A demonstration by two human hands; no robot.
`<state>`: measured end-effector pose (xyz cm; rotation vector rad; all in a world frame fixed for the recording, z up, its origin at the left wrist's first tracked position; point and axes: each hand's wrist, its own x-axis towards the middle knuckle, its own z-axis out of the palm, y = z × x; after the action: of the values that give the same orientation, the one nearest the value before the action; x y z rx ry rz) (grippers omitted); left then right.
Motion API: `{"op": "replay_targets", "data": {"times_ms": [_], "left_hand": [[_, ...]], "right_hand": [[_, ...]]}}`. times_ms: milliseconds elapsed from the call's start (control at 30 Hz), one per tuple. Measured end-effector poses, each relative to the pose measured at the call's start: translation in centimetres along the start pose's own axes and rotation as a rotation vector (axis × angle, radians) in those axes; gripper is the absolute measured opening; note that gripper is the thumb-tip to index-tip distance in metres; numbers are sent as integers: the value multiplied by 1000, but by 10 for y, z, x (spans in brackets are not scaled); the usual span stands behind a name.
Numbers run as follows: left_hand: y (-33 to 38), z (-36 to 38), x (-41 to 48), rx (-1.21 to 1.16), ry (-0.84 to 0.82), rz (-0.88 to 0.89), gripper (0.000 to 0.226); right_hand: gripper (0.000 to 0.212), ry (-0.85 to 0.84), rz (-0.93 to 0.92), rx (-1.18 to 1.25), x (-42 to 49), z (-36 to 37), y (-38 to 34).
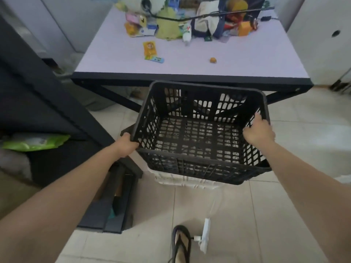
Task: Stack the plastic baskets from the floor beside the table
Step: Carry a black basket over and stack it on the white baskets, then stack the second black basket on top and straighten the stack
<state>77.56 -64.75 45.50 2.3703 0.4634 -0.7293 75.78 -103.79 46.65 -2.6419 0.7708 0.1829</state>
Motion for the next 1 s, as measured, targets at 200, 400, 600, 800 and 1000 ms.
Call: {"op": "replay_targets", "data": {"times_ms": [200,400,600,800,1000], "left_hand": [[-63,-38,-73,-7,99,106,30],[-171,-77,-163,-321,241,89,13],[-333,-69,-289,-250,144,-63,19],[-507,-72,-397,-594,329,-419,32],[-628,-106,-469,-707,589,-604,17]], "right_hand": [[47,-188,-336,61,-74,41,-105],[32,-157,-686,123,-208,73,-201],[12,-426,-963,25,-372,122,-242],[15,-900,-879,14,-515,182,-303],[11,-1099,-1040,-123,-627,225,-390]]}}
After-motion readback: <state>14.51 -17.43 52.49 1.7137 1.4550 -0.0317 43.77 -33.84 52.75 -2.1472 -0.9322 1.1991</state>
